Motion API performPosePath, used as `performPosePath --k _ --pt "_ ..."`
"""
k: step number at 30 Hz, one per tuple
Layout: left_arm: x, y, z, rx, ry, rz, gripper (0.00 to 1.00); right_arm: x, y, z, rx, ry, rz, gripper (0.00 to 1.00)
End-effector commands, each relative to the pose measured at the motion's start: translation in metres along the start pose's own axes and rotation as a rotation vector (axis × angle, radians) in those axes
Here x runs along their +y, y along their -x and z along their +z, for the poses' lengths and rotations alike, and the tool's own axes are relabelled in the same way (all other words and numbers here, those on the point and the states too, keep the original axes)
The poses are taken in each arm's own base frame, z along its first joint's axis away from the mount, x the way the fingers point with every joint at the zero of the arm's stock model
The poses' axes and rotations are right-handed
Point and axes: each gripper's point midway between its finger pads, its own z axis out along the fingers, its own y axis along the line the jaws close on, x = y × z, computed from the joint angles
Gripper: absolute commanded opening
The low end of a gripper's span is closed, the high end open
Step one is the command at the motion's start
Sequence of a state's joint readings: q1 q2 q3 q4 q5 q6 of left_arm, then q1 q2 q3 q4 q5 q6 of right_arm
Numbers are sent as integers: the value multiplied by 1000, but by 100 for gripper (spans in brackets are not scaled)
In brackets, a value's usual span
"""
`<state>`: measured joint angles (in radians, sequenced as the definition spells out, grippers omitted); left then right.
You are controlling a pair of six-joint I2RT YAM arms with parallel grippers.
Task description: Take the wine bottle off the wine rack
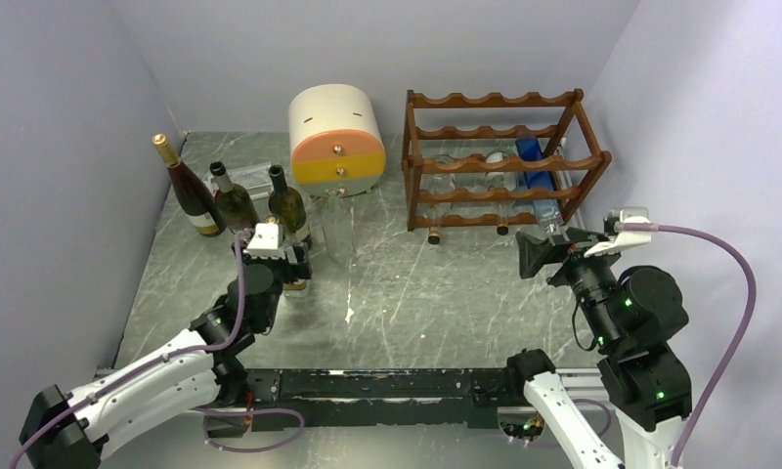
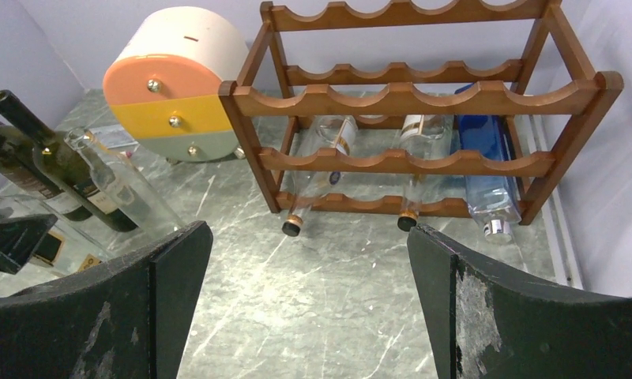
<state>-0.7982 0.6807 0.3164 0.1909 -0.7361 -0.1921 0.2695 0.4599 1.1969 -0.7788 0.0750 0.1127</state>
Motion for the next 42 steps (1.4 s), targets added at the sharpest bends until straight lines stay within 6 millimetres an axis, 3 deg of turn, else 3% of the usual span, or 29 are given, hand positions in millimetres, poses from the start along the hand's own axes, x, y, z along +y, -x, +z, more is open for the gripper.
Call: performPosePath --k 1,4,9,12,16,21,28,34,38,42 --pt "5 30 -6 -21 31 -81 94 6 4 9 1 17 36 100" --pt "8 42 -13 -20 30 -84 100 8 1 15 20 20 56 100" --pt "17 77 -32 -17 32 -138 100 14 0 25 45 38 92 100" --pt "23 108 -49 -36 9 -175 99 15 -5 32 73 34 113 100" --pt "22 167 -76 -145 -102 -211 100 16 -20 46 119 21 151 100" --pt "12 232 -96 -310 -228 -172 99 16 -63 73 231 -2 205 100" --pt "-31 282 -76 -401 -310 7 99 10 -138 104 415 -77 258 100" --pt "-79 299 -50 -467 -405 97 99 -13 -198 115 534 -183 334 100" --pt "-97 291 -41 -489 -457 123 99 -55 -213 118 526 -254 493 100" --pt "-96 276 -41 -521 -460 162 99 -100 -222 119 463 -349 681 99"
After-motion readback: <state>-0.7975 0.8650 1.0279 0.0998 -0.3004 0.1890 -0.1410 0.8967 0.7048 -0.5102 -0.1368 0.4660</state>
